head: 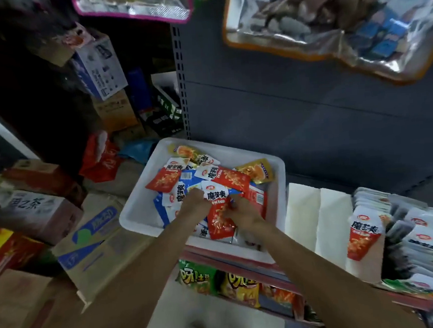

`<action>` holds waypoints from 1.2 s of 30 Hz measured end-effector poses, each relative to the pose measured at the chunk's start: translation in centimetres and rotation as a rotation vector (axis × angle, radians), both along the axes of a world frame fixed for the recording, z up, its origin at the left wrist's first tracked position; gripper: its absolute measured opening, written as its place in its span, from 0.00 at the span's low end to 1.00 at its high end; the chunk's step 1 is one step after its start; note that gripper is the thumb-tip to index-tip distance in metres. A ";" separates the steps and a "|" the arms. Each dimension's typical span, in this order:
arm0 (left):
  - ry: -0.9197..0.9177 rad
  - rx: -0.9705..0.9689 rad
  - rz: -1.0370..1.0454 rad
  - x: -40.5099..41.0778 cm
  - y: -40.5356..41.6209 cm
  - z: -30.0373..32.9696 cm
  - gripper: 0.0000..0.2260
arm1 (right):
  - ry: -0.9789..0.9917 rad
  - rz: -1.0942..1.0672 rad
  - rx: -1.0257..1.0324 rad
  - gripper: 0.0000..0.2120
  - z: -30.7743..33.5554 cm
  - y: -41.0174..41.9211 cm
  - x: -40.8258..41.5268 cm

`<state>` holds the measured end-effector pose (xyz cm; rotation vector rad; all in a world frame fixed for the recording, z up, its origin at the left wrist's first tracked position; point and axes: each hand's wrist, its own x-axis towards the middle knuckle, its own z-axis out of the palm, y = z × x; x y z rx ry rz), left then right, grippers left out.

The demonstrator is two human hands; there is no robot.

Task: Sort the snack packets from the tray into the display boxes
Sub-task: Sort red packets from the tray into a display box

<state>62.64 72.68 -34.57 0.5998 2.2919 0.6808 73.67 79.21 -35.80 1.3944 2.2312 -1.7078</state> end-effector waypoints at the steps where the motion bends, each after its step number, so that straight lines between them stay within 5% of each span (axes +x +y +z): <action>1: -0.015 0.032 0.032 -0.1 -0.1 0.0 0.16 | 0.031 -0.050 -0.022 0.15 0.0 0.1 0.0; 4: -0.008 0.120 0.097 -0.8 -0.7 -0.2 0.11 | 0.114 -0.199 -0.056 0.07 0.2 0.3 -0.1; 6: 0.010 0.166 0.105 -1.1 -1.1 0.0 0.15 | 0.146 -0.257 -0.088 0.11 0.4 0.6 -0.1; 13: 0.022 0.390 -0.023 -0.8 -1.4 1.5 0.06 | 0.333 -0.185 -0.110 0.05 3.8 1.8 1.6; 21: 0.012 0.658 -0.247 5.7 3.3 5.9 0.05 | 0.433 -0.166 0.275 0.34 7.5 5.5 8.9; 29: 0.003 0.714 -0.477 15.6 9.8 7.9 0.28 | 0.363 -0.290 0.486 0.31 10.5 9.3 20.0; 36: 0.163 0.622 -0.623 22.2 13.2 7.4 0.27 | 0.202 -0.318 0.654 0.25 10.0 11.5 26.0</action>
